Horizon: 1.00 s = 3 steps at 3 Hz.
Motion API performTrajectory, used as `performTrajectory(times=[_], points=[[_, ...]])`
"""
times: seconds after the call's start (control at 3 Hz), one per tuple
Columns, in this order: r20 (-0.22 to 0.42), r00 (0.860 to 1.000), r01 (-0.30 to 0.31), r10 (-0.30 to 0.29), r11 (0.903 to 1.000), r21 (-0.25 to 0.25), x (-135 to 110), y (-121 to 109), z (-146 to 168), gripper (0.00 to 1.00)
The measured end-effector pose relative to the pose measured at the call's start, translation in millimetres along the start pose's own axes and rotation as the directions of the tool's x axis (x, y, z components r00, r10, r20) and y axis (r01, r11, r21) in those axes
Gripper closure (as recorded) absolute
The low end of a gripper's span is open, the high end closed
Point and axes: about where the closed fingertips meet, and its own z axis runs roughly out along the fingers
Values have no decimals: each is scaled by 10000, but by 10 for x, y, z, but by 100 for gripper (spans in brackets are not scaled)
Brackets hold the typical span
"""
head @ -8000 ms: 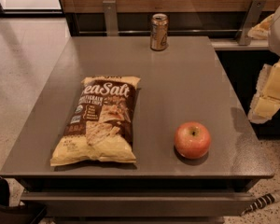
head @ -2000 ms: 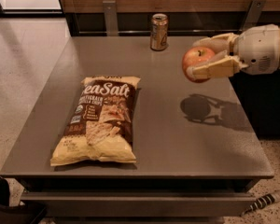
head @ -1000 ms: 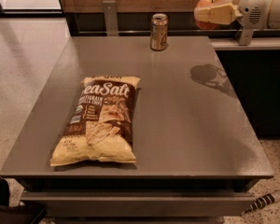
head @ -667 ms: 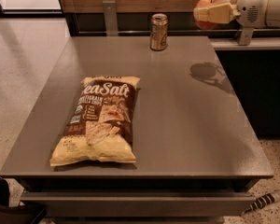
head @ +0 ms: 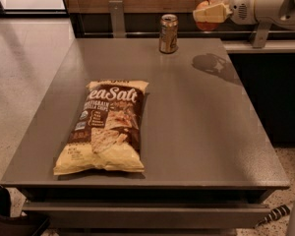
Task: Move apple near orange can
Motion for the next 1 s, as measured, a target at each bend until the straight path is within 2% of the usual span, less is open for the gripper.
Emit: performTrajectory(times=[0.33,0.67,1.0], points=[[26,9978,-667,666,9975,233,317,-318,395,100],[573,9929,-1054,1040,9942,215,582,-463,615,100],[1072,9869,-1223,1203,9924,128,804,-478,675,100]])
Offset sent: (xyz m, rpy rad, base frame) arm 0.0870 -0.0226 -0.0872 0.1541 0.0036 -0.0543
